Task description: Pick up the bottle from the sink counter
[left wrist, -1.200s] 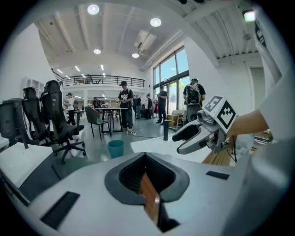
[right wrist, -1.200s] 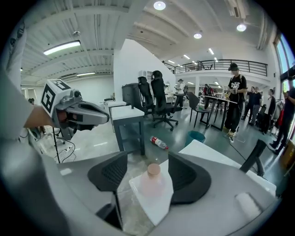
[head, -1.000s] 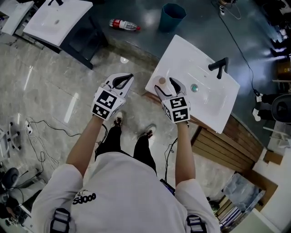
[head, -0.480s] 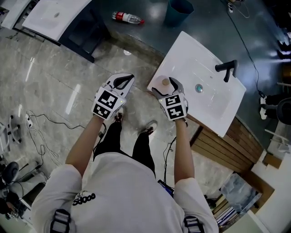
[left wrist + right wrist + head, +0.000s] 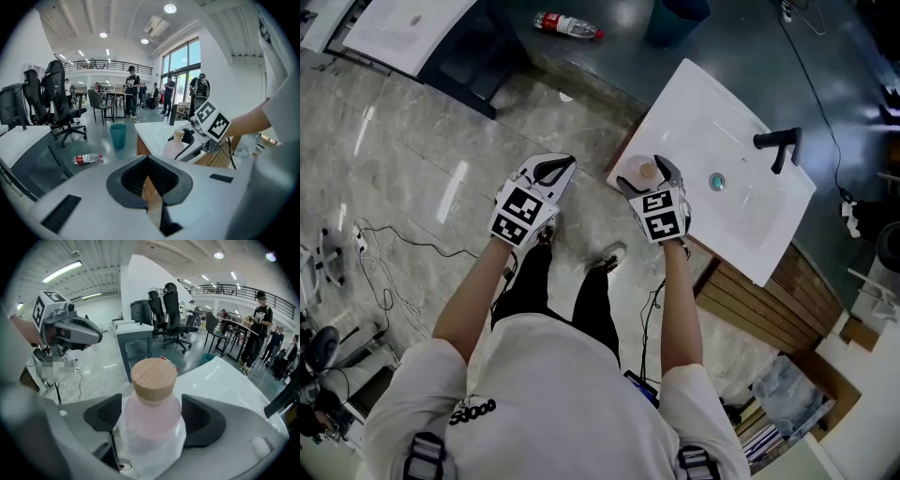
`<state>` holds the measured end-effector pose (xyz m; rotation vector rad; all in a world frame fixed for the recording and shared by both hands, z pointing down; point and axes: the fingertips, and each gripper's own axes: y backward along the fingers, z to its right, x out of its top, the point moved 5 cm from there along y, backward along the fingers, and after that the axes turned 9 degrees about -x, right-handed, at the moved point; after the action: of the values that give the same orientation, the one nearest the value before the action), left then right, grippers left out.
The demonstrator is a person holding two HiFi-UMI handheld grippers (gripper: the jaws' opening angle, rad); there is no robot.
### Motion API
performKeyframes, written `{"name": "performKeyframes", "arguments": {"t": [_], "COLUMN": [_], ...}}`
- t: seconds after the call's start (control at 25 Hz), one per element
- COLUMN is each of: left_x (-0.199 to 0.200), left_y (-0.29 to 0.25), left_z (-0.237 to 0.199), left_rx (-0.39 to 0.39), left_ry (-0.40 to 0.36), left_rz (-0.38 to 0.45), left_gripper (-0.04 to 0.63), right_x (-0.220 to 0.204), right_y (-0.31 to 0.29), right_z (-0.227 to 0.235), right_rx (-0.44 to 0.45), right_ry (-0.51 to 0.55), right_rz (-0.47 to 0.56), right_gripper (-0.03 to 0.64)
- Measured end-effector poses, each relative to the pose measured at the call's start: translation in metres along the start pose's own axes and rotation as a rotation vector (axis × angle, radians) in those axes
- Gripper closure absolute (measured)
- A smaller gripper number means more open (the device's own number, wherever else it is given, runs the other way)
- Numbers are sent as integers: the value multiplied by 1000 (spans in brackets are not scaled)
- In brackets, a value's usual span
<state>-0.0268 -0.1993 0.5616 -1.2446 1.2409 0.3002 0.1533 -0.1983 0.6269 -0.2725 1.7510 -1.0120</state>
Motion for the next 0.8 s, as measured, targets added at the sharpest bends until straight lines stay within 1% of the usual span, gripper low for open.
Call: {"name": "performKeyframes", "arguments": {"t": [0.12,0.52,0.8], "left_x": [-4,-14,-21], "left_y": [-1,-1,-3], "left_z": [-2,-8,-3], "left_rx": [1,6,-2], "left_ry": [6,13,10], "left_rz": [-6,-27,-43], "left_gripper": [590,589,589], "right_x": [-4,-15,-18], "right_y": [-7,-19,-20], "right_z": [0,1,1], "right_rx": [0,-12,-10], "right_ry": [12,-38,-34], "right_rz": [-16,-14,-19], "right_gripper": [222,222,221]}}
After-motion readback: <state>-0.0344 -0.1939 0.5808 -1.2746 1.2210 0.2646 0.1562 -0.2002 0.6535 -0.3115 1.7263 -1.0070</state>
